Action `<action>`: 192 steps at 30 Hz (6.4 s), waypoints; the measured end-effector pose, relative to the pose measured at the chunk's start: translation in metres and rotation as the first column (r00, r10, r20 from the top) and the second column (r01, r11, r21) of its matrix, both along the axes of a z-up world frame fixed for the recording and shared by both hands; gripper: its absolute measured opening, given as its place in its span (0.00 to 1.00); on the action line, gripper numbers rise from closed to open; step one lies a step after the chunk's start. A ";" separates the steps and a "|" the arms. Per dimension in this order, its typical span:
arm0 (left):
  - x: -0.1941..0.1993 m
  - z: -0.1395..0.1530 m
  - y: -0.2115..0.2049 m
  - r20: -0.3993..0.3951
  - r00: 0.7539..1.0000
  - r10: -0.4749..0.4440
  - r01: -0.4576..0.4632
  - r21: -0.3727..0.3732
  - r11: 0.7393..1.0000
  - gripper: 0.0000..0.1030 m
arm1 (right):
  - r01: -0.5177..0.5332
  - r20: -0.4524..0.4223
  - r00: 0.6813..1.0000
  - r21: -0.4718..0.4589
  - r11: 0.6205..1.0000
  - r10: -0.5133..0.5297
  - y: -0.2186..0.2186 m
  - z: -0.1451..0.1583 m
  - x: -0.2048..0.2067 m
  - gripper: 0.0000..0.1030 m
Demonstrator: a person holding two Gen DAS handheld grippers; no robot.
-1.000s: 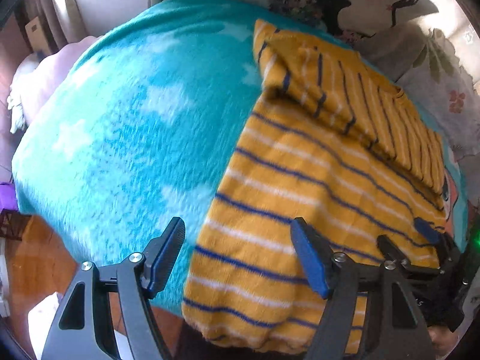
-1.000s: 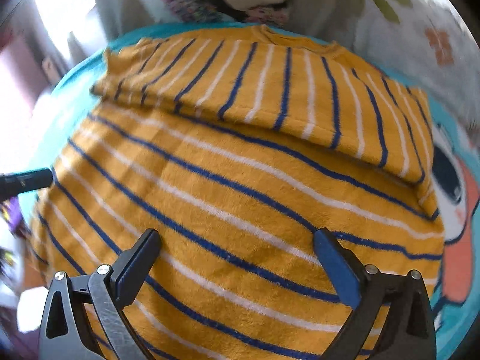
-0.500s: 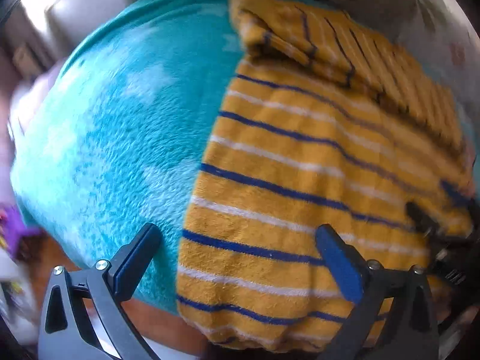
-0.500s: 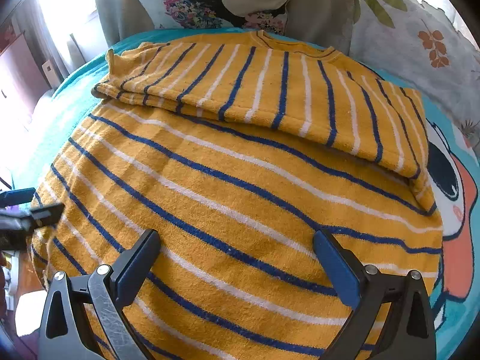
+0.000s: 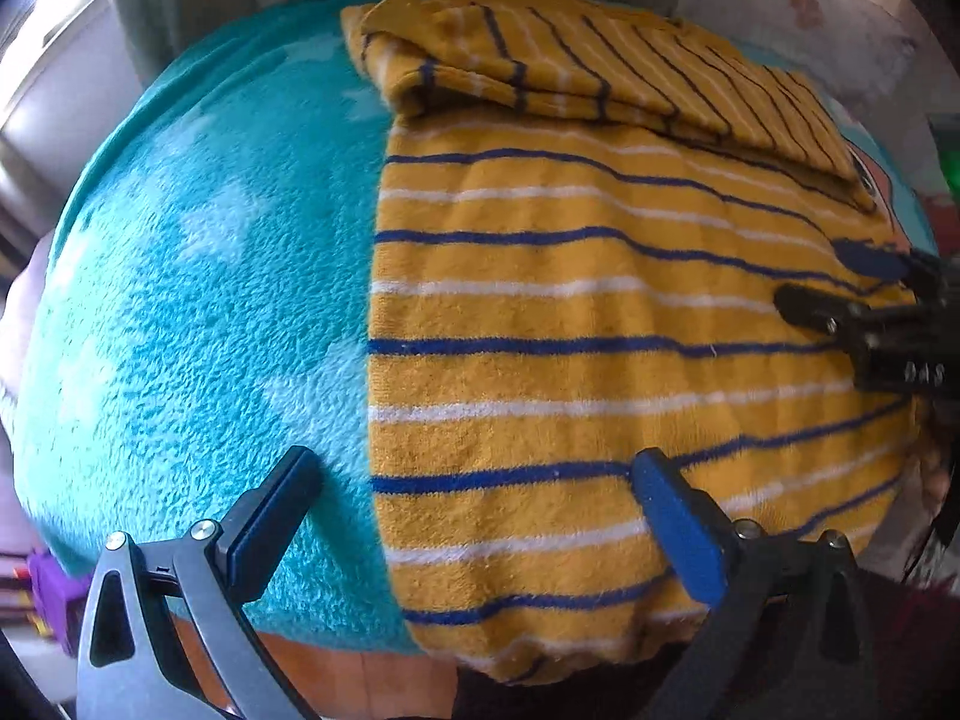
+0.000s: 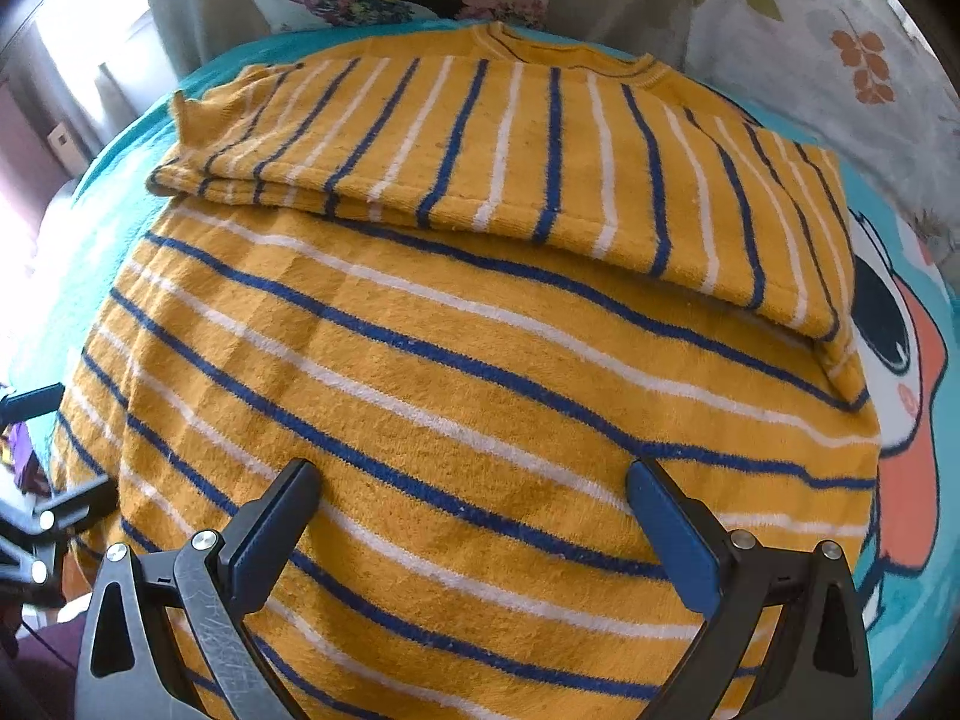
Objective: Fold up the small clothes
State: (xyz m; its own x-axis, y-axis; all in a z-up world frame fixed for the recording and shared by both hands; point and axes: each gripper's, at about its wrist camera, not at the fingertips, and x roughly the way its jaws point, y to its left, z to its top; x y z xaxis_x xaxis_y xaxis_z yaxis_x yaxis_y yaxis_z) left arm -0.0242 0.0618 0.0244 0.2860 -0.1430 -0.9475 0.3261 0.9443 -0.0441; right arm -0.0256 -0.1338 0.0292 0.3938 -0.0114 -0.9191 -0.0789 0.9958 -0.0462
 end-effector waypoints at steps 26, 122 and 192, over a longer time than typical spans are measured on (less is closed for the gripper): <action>0.017 0.007 0.005 -0.030 0.973 0.227 -0.229 -0.117 0.966 0.79 | -0.104 0.019 0.995 0.055 0.993 0.103 -0.023 0.002 -0.046 1.00; 0.041 0.027 -0.064 0.136 0.984 -0.112 0.111 0.008 0.994 0.30 | 0.277 -0.086 0.960 0.374 0.885 -0.265 -0.182 0.023 -0.074 0.71; 0.160 0.002 0.026 -0.138 0.972 0.190 -0.221 -0.260 0.940 0.49 | -0.049 -0.044 0.997 0.247 0.968 0.062 0.051 0.056 0.204 0.38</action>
State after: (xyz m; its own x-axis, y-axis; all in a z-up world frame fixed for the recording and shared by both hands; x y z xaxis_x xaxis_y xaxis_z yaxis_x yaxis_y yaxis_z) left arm 0.1362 0.0875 0.0262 0.2338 -0.3484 -0.9077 0.1048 0.9372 -0.3328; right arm 0.1780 -0.0832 0.0848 0.3396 0.2379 -0.9100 -0.1306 0.9700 0.2048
